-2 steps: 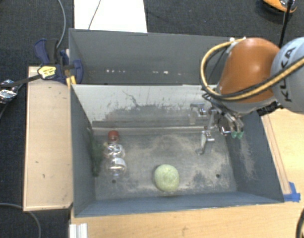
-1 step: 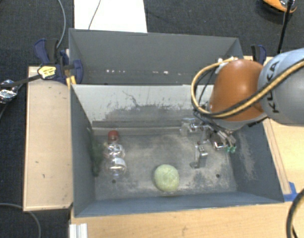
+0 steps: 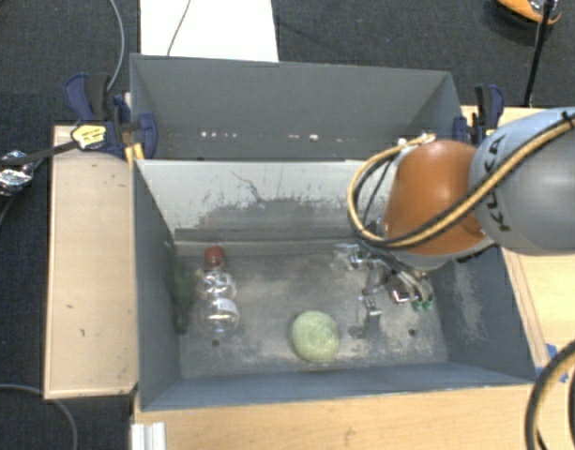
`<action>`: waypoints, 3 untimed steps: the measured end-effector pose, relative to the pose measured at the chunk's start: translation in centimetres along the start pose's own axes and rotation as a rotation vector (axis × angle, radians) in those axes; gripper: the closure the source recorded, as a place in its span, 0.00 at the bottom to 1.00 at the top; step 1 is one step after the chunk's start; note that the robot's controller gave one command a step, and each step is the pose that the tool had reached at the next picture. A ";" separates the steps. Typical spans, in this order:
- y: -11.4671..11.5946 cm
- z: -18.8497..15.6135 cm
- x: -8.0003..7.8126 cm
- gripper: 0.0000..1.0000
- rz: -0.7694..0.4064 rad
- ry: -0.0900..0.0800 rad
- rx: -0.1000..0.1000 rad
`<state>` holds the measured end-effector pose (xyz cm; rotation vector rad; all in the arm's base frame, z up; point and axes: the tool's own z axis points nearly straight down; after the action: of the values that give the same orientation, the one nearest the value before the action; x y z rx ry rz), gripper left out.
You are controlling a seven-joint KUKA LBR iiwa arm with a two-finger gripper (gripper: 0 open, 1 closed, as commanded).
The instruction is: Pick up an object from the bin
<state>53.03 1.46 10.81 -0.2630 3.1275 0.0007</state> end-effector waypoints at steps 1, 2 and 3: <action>1.4 1.2 1.4 0.00 0.200 -0.005 0.000; 3.8 2.0 1.7 0.00 0.009 -0.002 0.000; 5.2 3.8 4.5 1.00 -0.109 -0.005 0.000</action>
Offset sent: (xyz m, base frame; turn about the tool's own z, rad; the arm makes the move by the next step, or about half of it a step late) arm -0.0320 0.0631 -0.0297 -0.2230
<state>47.76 5.83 7.02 -0.4319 3.1037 0.0010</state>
